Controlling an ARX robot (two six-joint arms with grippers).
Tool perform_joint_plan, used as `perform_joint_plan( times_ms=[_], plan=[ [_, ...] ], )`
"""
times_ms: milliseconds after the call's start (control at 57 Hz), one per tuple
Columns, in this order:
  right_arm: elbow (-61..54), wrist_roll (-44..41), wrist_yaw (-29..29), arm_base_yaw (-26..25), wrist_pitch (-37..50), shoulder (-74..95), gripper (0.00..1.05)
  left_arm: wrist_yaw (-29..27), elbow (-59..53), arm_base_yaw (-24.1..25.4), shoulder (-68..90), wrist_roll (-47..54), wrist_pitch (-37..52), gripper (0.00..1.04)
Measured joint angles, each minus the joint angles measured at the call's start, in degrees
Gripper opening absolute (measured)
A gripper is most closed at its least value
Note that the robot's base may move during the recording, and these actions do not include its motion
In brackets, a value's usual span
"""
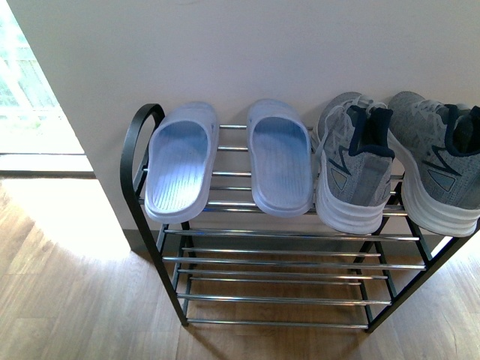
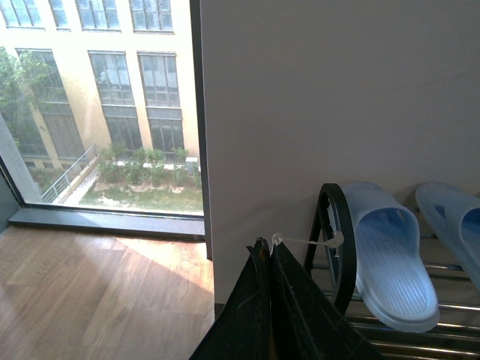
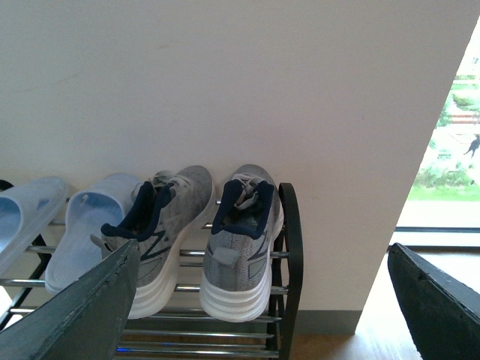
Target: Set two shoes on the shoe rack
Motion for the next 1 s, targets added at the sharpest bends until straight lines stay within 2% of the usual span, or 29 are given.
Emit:
perform_joint_plan(
  times_ms=[421,719,807,1000],
  plan=[
    [0.0,0.0,0.0,0.0,0.0,0.0,0.96,0.0,0.0,0.0,-13.92,0.0,-13.42,0.01],
    [0.0,0.0,0.0,0.0,0.0,0.0,0.96,0.0,0.0,0.0,-19.85,0.0,-19.32,0.01],
    [0.0,0.0,0.0,0.0,0.0,0.0,0.96,0.0,0.0,0.0,-27.93,0.02,-28.76,0.01],
    [0.0,0.0,0.0,0.0,0.0,0.0,0.96,-0.02,0.0,0.07,-28.74,0.02,-29.27,0.01]
  ],
)
